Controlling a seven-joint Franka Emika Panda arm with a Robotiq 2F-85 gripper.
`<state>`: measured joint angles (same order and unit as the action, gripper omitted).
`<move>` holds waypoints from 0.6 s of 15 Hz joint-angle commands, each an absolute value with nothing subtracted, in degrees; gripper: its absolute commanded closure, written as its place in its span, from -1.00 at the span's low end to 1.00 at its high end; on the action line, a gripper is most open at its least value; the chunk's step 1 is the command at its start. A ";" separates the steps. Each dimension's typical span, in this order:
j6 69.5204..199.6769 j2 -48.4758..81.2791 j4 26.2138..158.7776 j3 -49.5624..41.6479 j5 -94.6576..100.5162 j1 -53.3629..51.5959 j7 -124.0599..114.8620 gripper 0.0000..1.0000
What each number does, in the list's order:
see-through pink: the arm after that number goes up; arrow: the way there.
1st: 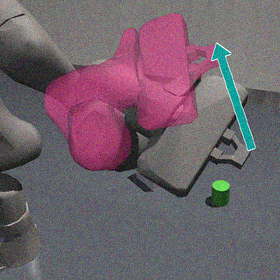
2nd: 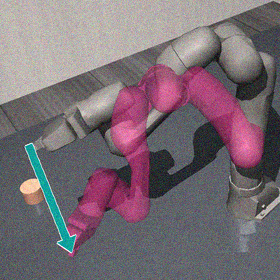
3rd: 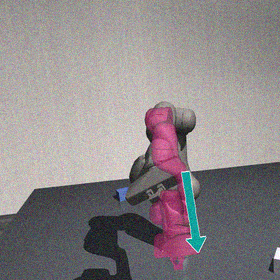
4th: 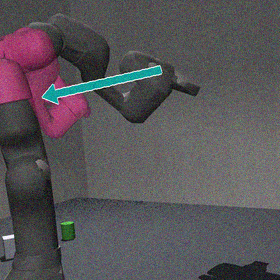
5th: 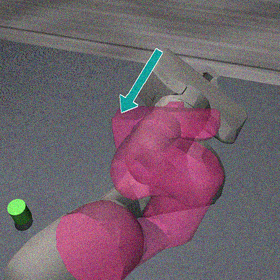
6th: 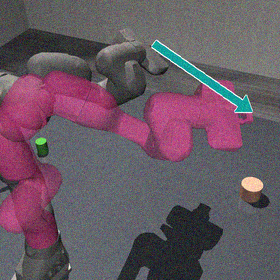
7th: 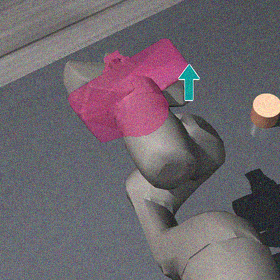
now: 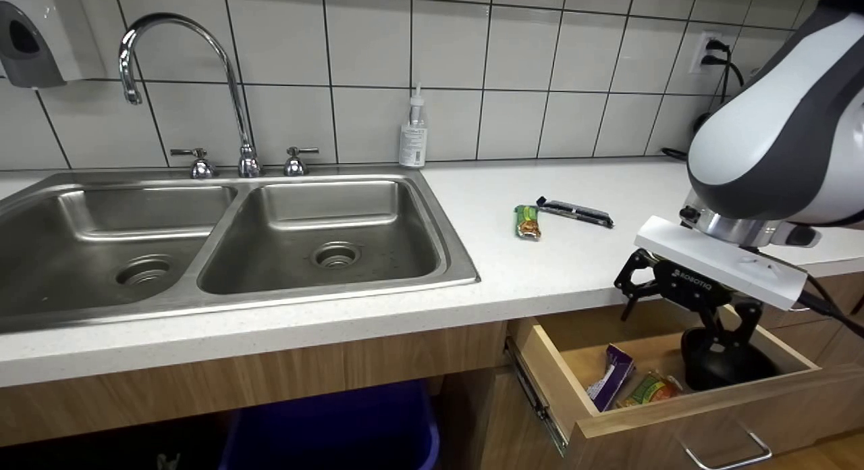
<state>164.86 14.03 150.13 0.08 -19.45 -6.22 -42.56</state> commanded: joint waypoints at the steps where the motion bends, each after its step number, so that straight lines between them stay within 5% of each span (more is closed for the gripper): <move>1: 162.15 9.03 152.07 0.30 -18.21 -5.96 -40.29 -1.00; 9: 158.70 4.59 151.12 -0.16 -14.10 -5.53 -37.97 -1.00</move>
<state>162.03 8.02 150.98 0.07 -16.31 -6.22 -39.44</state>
